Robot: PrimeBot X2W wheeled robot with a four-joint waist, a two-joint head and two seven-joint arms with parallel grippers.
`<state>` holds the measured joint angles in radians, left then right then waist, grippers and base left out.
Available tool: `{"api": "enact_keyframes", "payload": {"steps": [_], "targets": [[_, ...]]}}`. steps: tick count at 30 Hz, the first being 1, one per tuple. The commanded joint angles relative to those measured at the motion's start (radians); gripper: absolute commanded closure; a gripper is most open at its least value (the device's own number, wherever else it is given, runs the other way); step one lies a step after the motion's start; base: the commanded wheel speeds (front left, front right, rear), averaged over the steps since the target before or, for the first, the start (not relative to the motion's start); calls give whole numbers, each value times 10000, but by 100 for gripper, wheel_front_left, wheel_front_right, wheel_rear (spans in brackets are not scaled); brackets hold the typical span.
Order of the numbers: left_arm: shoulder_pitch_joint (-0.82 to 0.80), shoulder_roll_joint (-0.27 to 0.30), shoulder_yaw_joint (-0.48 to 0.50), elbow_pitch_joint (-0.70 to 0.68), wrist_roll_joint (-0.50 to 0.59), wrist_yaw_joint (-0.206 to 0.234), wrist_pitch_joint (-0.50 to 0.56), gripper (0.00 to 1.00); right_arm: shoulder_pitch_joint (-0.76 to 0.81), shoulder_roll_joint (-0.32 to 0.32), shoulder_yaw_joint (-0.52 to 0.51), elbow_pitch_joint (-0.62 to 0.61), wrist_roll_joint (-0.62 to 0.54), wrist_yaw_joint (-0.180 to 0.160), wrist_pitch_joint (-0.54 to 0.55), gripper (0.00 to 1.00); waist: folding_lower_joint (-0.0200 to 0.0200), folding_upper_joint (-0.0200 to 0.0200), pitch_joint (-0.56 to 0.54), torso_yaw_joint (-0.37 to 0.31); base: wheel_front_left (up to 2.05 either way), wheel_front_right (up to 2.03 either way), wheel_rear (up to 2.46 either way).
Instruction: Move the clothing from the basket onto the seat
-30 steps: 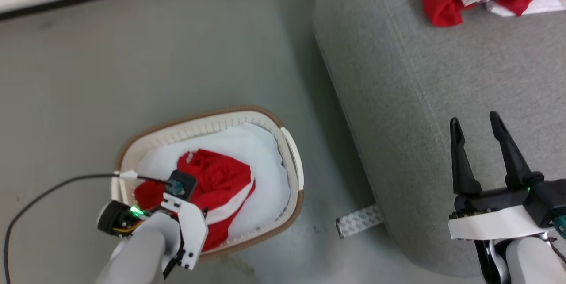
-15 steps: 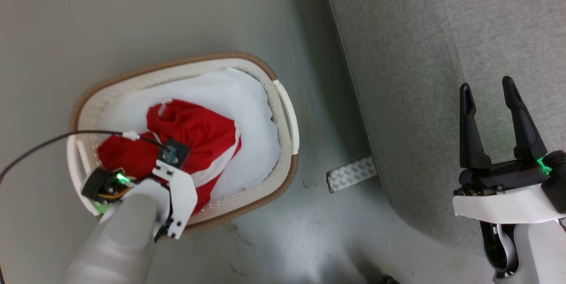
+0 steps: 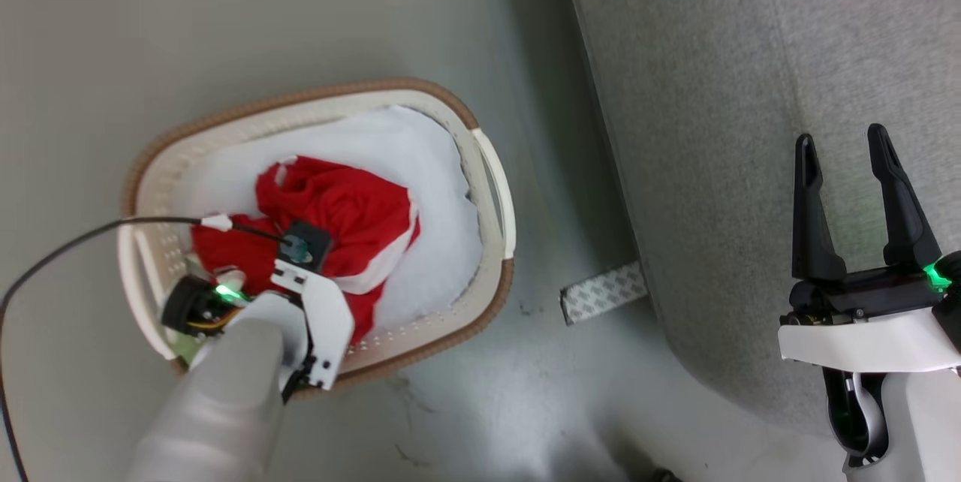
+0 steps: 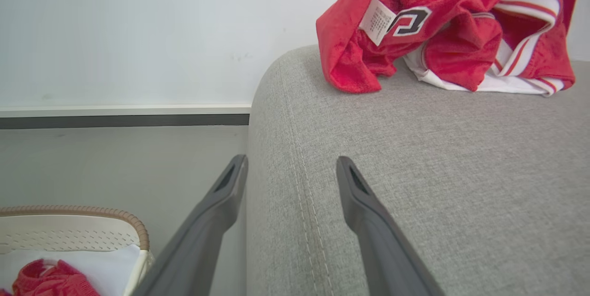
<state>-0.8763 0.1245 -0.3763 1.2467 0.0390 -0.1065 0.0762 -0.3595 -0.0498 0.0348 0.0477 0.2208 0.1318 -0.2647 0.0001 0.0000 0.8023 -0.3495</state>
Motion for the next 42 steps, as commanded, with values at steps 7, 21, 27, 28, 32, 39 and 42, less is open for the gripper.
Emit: {"api": "enact_keyframes", "payload": {"steps": [7,21,27,28,32,39,42], "targets": [[505,-388,243,-81,-954,-216,-1033,100,275,-15,-50,424,-155,-22,5,0,-1,0,-2005,825,0,0,0],[1733,-728,-739,-1924,-3301,-229,-1693,100,1744,-18,-402,1364,-574,-22,7,0,-1,0,-5473,2060,0,0,0],[2328,-727,-840,-3371,-4123,-223,-1705,100,2420,-19,-458,1673,-870,-22,7,0,-1,0,-6708,2391,0,0,0],[2436,-723,-777,-3630,-4163,-172,-1756,100,2523,-18,-459,1718,-909,-22,7,0,-1,0,-6900,2430,0,0,0],[2882,-542,-579,-4721,-4409,56,-1589,100,2875,-16,-474,1862,-1007,-22,5,0,-1,0,-7511,2546,0,0,0],[3765,-154,-286,-7232,-4798,506,-841,100,3443,-16,-510,1988,-1114,-22,6,0,-1,0,-8245,2714,0,0,0],[4165,37,-200,-8453,-4953,666,-390,100,3584,-18,-497,2018,-1102,-22,6,0,-1,0,-8413,2748,0,0,0]]}}
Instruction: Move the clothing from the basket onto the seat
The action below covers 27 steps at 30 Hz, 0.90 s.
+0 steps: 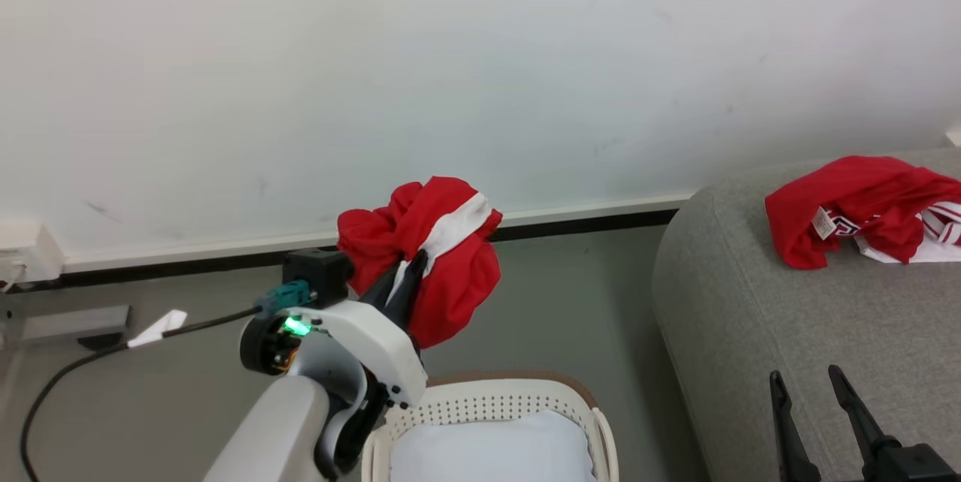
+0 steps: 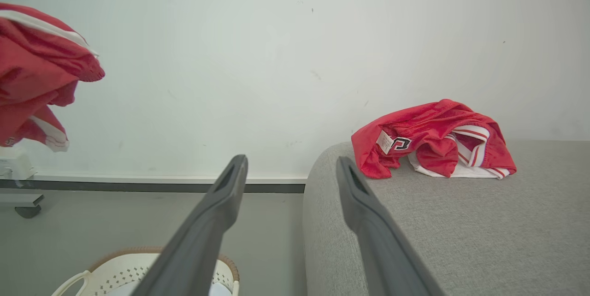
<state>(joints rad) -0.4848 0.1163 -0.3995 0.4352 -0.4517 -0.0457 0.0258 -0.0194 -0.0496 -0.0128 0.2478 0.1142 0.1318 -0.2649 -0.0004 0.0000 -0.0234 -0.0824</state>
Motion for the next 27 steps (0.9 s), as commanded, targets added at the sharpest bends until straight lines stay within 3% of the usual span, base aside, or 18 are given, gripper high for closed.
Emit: {"api": "enact_keyframes", "payload": {"steps": [1,12,21,27], "targets": [[377,198,67,-748,-105,121,273,100,224,-21,-8,25,-24,-22,7,0,4,0,-210,83,0,0,0],[1448,788,250,-3852,-411,759,1505,100,315,-20,214,0,-20,-22,9,0,4,0,-329,56,0,0,0],[1741,872,166,-4385,-431,943,1737,100,-44,-18,572,-211,-660,-22,8,0,4,0,-222,-32,0,0,0],[1791,879,68,-4483,-441,934,1798,100,-735,-297,1818,-369,-1337,-22,8,0,4,0,-199,-132,0,0,0]]}}
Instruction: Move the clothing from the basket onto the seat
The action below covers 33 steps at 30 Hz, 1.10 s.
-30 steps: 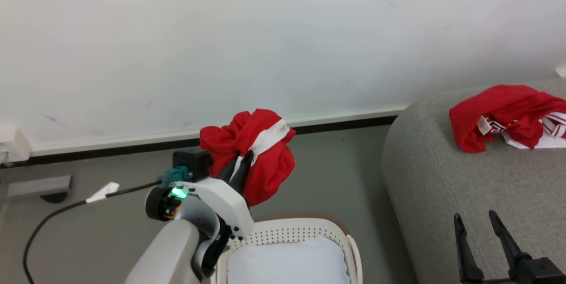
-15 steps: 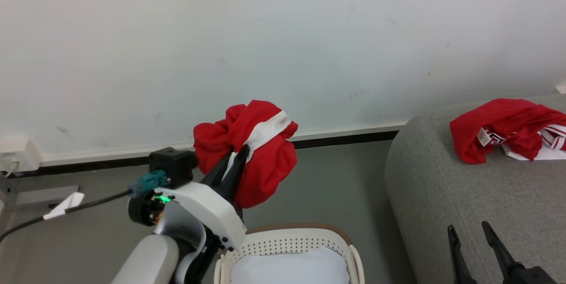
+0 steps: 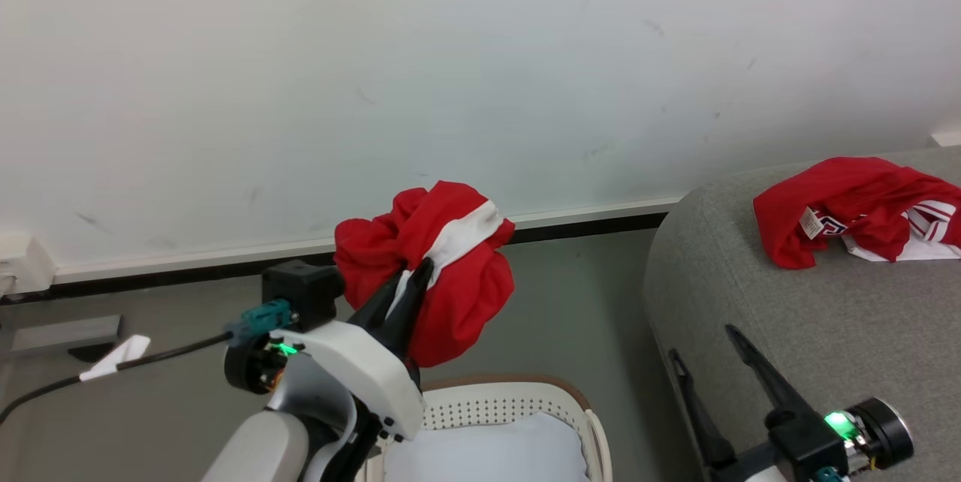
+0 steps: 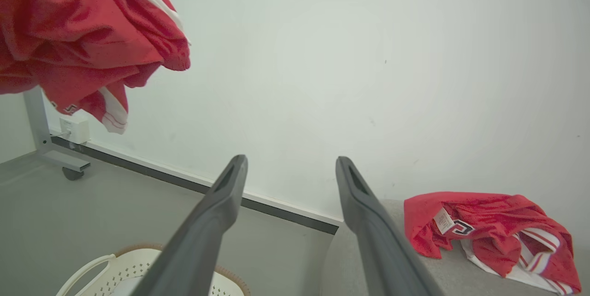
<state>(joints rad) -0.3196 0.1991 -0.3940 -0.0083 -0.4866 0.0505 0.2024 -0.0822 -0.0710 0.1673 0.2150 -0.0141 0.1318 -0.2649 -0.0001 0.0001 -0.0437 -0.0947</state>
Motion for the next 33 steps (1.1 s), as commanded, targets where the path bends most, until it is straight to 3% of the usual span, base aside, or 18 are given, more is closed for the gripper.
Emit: {"api": "enact_keyframes", "payload": {"steps": [1,9,15,24,30,32,33], "targets": [[138,37,-41,-58,-88,-46,32,100,-462,-218,679,4,-83,-22,9,0,1,-1,15,-35,0,0,0],[-24,-110,-313,38,-82,-126,52,100,-1980,-555,3395,655,522,-22,9,0,1,-1,30,-8,0,0,0],[-167,-166,-547,107,-37,-206,136,100,-3245,-553,4866,1358,934,-22,8,0,1,-1,55,34,0,0,0],[-329,-345,-990,130,-86,-391,406,100,-4779,-198,6058,2851,806,-22,8,0,1,-1,42,191,0,0,0],[-328,-421,-1325,102,-166,-540,671,100,-5283,26,6177,3465,670,-22,8,0,1,-1,25,352,0,0,0],[-323,-441,-1393,91,-178,-565,686,100,-5338,93,6055,3507,763,-22,8,100,1,-1,19,410,0,0,0],[-324,-442,-1416,98,-187,-570,698,100,-5328,119,6040,3535,792,-22,8,100,1,-1,18,435,0,0,0]]}}
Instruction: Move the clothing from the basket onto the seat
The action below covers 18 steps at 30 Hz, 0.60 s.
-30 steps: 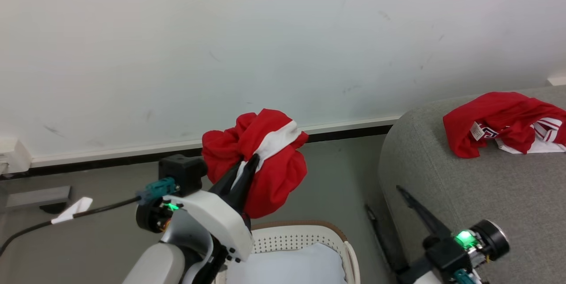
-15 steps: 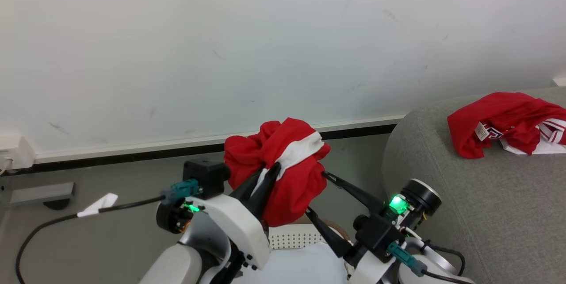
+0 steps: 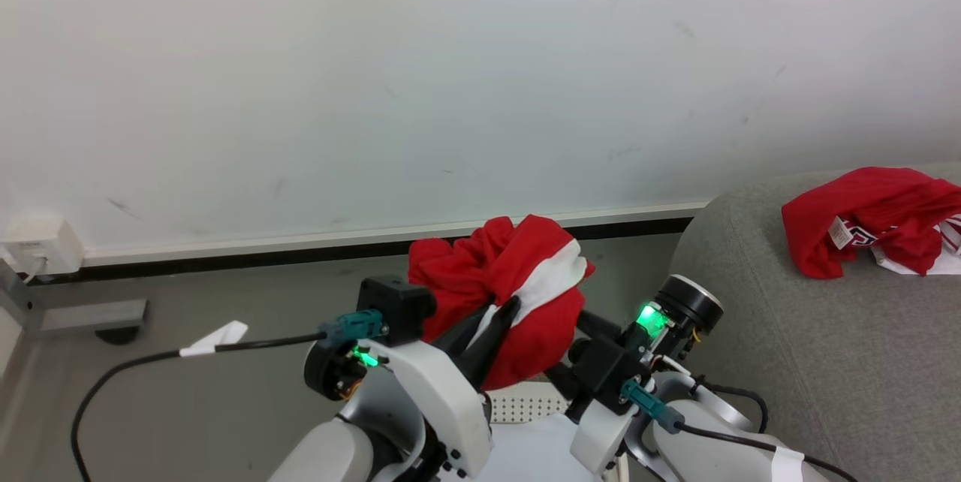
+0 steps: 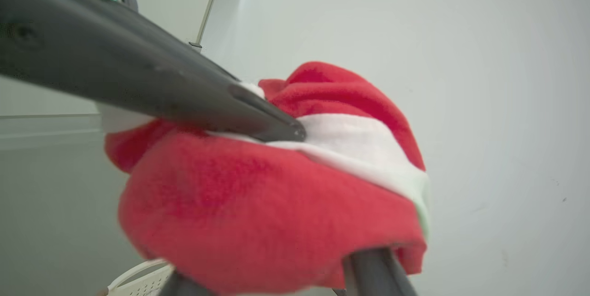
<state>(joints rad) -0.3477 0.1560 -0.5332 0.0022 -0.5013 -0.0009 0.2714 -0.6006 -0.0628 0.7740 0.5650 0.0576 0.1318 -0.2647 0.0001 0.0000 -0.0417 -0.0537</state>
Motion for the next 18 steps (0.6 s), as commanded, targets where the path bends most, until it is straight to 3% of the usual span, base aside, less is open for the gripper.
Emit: {"api": "enact_keyframes", "payload": {"steps": [1,6,7,9,10,18], "targets": [[-36,-2,-36,7,-43,-48,8,100,-129,54,-50,37,100,-22,6,100,-1,0,-4,50,0,0,0],[-14,140,18,119,68,86,-81,100,80,54,-464,-125,140,-31,1,100,-1,0,14,110,0,0,0],[-7,166,35,126,101,94,-89,89,115,54,-569,-155,107,-33,1,100,-1,0,18,112,0,0,0],[4,197,54,132,177,155,-188,35,220,44,-714,-231,77,-33,1,100,-1,0,15,107,0,0,0],[7,193,73,115,232,190,-284,0,279,54,-769,-268,61,-31,1,100,-1,0,18,102,0,0,0],[125,354,65,250,588,286,-982,0,639,-133,-1511,-480,3,-30,3,100,-1,0,17,8,0,0,0]]}}
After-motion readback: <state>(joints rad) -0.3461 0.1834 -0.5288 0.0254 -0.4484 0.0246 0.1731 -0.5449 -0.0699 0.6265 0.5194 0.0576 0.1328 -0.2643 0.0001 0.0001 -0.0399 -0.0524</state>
